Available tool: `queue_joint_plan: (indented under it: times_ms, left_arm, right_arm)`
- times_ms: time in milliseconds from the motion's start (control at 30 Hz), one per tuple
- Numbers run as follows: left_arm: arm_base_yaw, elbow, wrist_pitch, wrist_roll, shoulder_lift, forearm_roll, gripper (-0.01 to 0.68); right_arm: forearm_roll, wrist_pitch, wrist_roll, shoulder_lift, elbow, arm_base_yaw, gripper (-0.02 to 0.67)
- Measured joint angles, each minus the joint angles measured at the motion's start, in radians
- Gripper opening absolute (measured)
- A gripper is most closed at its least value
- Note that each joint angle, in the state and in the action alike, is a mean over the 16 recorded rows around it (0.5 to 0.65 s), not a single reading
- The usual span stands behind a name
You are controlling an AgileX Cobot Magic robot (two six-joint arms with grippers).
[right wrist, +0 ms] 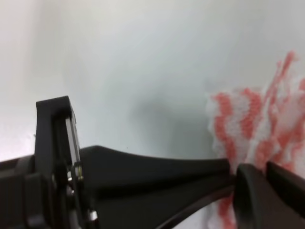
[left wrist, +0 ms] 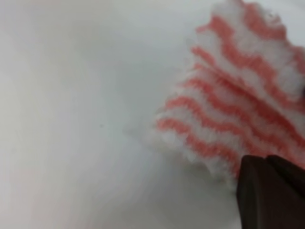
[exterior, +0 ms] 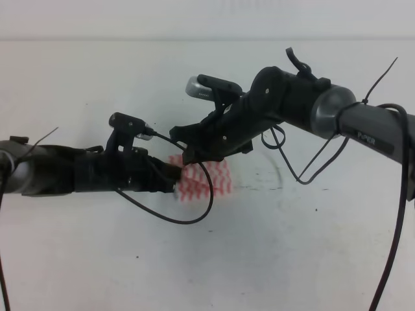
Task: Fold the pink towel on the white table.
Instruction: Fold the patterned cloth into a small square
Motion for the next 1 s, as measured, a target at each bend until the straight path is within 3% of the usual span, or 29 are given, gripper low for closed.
queue_joint_plan:
  times_ms: [1000]
  left_arm:
    - [0.011,0.001,-0.002,0.004,-0.001,0.0,-0.006]
  right_arm:
    - [-0.021,0.022,0.002,0.017,0.0,0.014,-0.016]
